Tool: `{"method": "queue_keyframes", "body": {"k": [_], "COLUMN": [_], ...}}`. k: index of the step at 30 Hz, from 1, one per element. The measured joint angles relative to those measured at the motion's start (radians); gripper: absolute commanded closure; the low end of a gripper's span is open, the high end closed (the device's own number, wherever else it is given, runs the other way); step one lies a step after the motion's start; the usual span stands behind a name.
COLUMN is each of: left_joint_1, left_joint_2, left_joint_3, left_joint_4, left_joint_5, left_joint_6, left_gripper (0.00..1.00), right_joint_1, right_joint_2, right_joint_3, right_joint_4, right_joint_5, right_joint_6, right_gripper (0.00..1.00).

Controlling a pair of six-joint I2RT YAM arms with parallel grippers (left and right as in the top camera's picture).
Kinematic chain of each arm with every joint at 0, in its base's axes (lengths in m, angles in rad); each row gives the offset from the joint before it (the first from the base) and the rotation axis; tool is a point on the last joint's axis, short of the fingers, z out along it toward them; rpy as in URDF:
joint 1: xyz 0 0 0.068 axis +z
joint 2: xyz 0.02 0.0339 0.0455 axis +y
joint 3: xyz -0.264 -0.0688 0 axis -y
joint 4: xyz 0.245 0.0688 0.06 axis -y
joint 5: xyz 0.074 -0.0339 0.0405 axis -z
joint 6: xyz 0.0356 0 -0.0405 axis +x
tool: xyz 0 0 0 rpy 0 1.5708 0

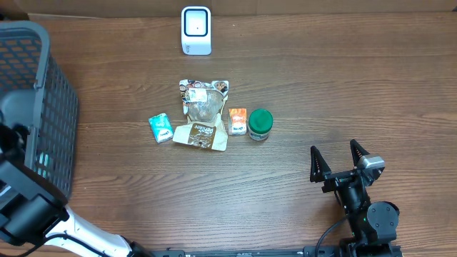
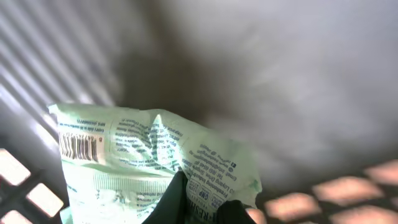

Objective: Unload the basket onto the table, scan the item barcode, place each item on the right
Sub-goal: 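Reach the left gripper back into the basket and grasp the light-green bag, then carry the light-green bag out and drop it in front of the jar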

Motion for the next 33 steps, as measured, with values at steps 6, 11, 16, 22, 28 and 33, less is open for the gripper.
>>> {"method": "queue_keyframes", "body": {"k": [6,11,16,22,28,33], "left_joint_1": [-0.042,-0.143,-0.377,-0.694,-0.988,-1.162], "left_joint_2": [-0.092,-0.271,-0.436,-0.441,-0.412,-0.37], "left_joint_3": [0.226,0.323,0.343,0.325,0.167,0.006], "left_joint_4": [-0.049,-0.067,-0.108,-0.188,-0.149,-0.05], "left_joint_5": [0.104,0.17,0.17,0.08,0.021,-0.015], "left_joint_6": [-0.001,-0.001,-0.001,-0.001,-0.001,-0.002], "left_gripper": [0.96,0.96,0.96,0.96,0.96,0.96], "right_joint_1": [0.0,0.0,0.0,0.0,0.0,0.0], "right_joint_2": [0.0,0.0,0.0,0.0,0.0,0.0], "right_joint_3": [0.0,0.0,0.0,0.0,0.0,0.0], "right_joint_4": [0.0,0.0,0.0,0.001,0.001,0.001], "right_joint_5": [0.0,0.0,0.0,0.0,0.0,0.0], "right_joint_6": [0.0,0.0,0.0,0.0,0.0,0.0], "right_gripper": [0.0,0.0,0.0,0.0,0.0,0.0]}}
